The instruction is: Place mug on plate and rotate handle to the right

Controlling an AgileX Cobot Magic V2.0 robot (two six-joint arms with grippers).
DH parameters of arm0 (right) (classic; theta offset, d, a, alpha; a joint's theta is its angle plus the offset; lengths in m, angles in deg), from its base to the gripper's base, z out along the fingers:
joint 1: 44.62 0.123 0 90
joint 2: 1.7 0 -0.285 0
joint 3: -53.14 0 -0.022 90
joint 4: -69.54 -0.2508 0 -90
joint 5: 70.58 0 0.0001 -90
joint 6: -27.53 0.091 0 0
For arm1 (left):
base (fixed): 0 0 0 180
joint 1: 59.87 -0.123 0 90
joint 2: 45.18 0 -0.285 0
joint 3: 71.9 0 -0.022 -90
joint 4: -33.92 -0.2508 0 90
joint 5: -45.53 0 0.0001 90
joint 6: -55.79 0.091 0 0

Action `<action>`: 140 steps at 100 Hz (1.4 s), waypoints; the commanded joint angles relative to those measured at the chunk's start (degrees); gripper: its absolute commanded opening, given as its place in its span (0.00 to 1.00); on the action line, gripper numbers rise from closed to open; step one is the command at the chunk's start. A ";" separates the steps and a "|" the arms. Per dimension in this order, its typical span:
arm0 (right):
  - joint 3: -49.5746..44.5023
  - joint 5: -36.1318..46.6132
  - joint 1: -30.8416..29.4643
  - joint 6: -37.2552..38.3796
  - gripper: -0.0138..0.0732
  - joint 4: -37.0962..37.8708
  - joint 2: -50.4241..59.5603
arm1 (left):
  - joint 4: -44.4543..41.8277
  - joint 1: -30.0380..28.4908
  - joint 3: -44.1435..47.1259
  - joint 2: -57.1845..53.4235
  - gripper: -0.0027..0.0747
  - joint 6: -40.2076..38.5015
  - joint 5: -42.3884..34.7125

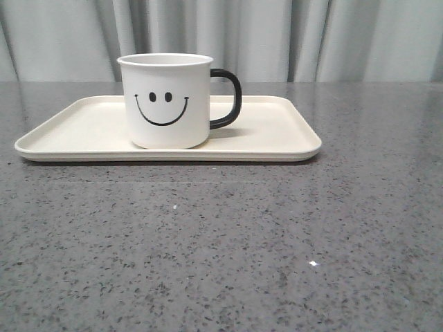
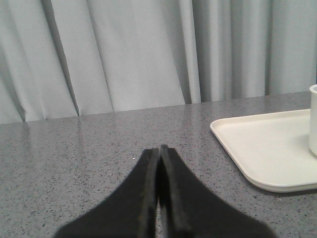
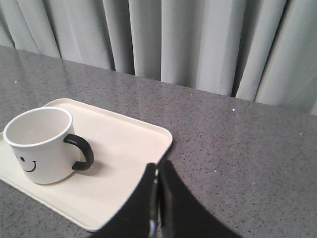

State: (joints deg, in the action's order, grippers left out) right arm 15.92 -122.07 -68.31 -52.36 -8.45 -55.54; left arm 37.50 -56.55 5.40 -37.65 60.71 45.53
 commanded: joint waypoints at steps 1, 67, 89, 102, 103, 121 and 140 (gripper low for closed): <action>1.37 0.68 -0.03 -0.30 0.09 -3.75 -0.11 | 0.42 0.51 0.42 -1.77 0.01 -0.28 -4.60; -0.19 14.70 10.97 -0.30 0.09 -3.69 11.08 | 0.42 0.51 0.42 -1.67 0.01 -0.28 -4.60; -9.28 33.33 24.07 -0.30 0.09 -3.74 22.34 | 0.42 0.51 0.42 -1.67 0.01 -0.28 -4.60; -16.49 40.24 27.26 -0.30 0.09 -3.74 29.32 | 0.42 0.51 0.42 -1.67 0.01 -0.28 -4.60; -16.86 40.44 27.31 -0.30 0.09 -3.74 29.67 | 0.42 0.51 0.42 -1.67 0.01 -0.28 -4.60; -26.65 45.79 27.37 -0.30 0.09 -4.20 37.01 | 0.42 0.51 0.42 -1.67 0.01 -0.28 -4.60; -34.30 47.96 27.37 -0.30 0.09 -4.20 41.48 | 0.42 0.51 0.42 -1.67 0.01 -0.28 -4.60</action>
State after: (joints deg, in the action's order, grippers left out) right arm -17.22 -76.44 -40.92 -52.36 -11.59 -15.22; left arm 37.50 -56.55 5.40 -37.65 60.71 45.53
